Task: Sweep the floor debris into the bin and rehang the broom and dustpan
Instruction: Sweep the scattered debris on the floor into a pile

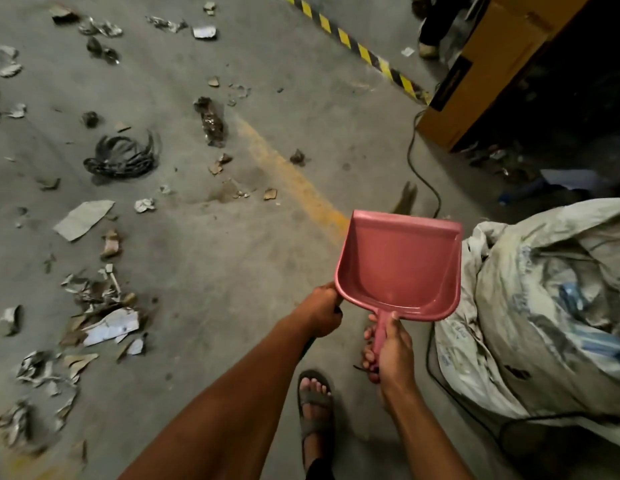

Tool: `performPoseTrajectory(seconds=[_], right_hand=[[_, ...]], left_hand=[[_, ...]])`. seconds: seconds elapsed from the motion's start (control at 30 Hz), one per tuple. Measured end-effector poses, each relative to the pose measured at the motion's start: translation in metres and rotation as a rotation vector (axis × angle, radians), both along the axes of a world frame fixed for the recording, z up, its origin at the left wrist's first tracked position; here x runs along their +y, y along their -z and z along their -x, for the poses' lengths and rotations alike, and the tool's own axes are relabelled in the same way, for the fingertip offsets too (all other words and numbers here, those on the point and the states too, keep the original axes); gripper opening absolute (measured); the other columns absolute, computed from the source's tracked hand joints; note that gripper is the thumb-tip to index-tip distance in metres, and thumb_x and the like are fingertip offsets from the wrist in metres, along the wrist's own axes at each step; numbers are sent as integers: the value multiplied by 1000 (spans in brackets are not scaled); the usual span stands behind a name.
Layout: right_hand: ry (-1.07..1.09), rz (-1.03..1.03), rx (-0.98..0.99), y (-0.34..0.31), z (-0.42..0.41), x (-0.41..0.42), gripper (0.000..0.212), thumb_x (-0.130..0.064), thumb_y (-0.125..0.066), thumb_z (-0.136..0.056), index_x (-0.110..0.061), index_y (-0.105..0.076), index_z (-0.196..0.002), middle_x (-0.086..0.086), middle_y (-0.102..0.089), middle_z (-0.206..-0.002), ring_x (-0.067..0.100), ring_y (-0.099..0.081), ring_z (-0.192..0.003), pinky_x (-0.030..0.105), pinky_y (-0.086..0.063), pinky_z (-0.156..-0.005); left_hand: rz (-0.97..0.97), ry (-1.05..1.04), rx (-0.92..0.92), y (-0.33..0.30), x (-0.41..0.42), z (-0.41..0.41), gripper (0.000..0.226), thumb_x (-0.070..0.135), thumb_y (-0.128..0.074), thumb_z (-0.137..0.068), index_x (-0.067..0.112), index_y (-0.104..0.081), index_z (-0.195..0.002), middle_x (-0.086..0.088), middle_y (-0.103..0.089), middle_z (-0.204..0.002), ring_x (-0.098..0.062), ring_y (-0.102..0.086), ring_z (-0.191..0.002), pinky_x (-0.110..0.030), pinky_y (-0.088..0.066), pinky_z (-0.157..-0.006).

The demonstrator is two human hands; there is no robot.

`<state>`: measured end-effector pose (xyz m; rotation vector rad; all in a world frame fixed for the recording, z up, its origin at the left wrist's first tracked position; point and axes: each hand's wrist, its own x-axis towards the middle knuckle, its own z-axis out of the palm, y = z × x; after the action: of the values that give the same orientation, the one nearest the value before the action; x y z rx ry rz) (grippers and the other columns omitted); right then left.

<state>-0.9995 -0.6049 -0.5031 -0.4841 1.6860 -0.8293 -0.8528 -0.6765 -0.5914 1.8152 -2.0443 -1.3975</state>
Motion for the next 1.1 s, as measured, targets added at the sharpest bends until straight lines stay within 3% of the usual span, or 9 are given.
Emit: performPoseTrajectory(seconds=[0.1, 0.23, 0.4, 0.53, 0.63, 0.9, 1.0, 1.1], right_hand=[[-14, -15, 4, 20, 21, -30, 55, -51, -35, -111, -6, -66, -115, 8, -59, -76, 12, -42, -43, 19, -31, -37], [-57, -48, 37, 47, 38, -63, 56, -55, -35, -110, -9, -67, -111, 2, -59, -70, 12, -40, -42, 18, -29, -39], [-113, -46, 20, 77, 37, -108, 54, -54, -34, -111, -11, -68, -110, 2, -61, -71, 12, -41, -42, 21, -30, -43], [-141, -31, -32, 91, 19, -143, 52, -49, -32, -113, -10, -67, -112, 3, -61, -72, 12, -40, -41, 20, -30, -40], [-176, -25, -65, 98, 3, -161, 50, -46, -32, -113, -8, -66, -114, 0, -61, -70, 12, -40, -41, 20, -31, -41], [-280, -2, -105, 90, -31, -176, 48, -40, -32, -114, -6, -65, -108, 4, -60, -73, 10, -39, -40, 20, -32, -37], [-298, -11, -94, 86, -39, -174, 48, -42, -32, -114, -9, -66, -109, 3, -60, -73, 10, -39, -41, 21, -30, -38], [-285, -21, -85, 85, -44, -168, 47, -44, -33, -114, -11, -66, -108, 2, -60, -72, 11, -39, -41, 22, -29, -41]], left_hand=[[-66, 39, -66, 34, -38, 21, 37, -4, -55, -86, -1, -66, -121, -24, -61, -132, -42, -58, -119, -34, -46, -92], [-108, -24, -85, 82, -81, 33, 53, 2, -56, -82, 10, -67, -133, -19, -63, -137, -41, -60, -123, -38, -50, -102], [-33, -140, -163, 121, -138, 21, 65, 32, -54, -86, 23, -54, -150, -15, -54, -149, -45, -61, -123, -49, -52, -103], [-58, -301, -275, 132, -176, -7, 70, 20, -52, -100, 8, -23, -163, -23, -30, -165, -46, -51, -136, -49, -45, -112], [-92, -530, -328, 127, -191, -34, 69, 12, -53, -99, -1, -23, -160, -25, -28, -165, -44, -46, -141, -47, -39, -115], [-278, -1053, -412, 121, -124, -144, 68, 15, -57, -99, -7, -27, -157, -29, -33, -159, -42, -43, -143, -42, -37, -118], [-366, -1194, -451, 112, -81, -175, 73, 15, -54, -101, -8, -17, -160, -32, -25, -163, -45, -41, -144, -43, -37, -117], [-329, -1310, -447, 93, -44, -173, 77, 8, -55, -100, -7, -10, -162, -30, -15, -167, -47, -43, -142, -45, -37, -116]])
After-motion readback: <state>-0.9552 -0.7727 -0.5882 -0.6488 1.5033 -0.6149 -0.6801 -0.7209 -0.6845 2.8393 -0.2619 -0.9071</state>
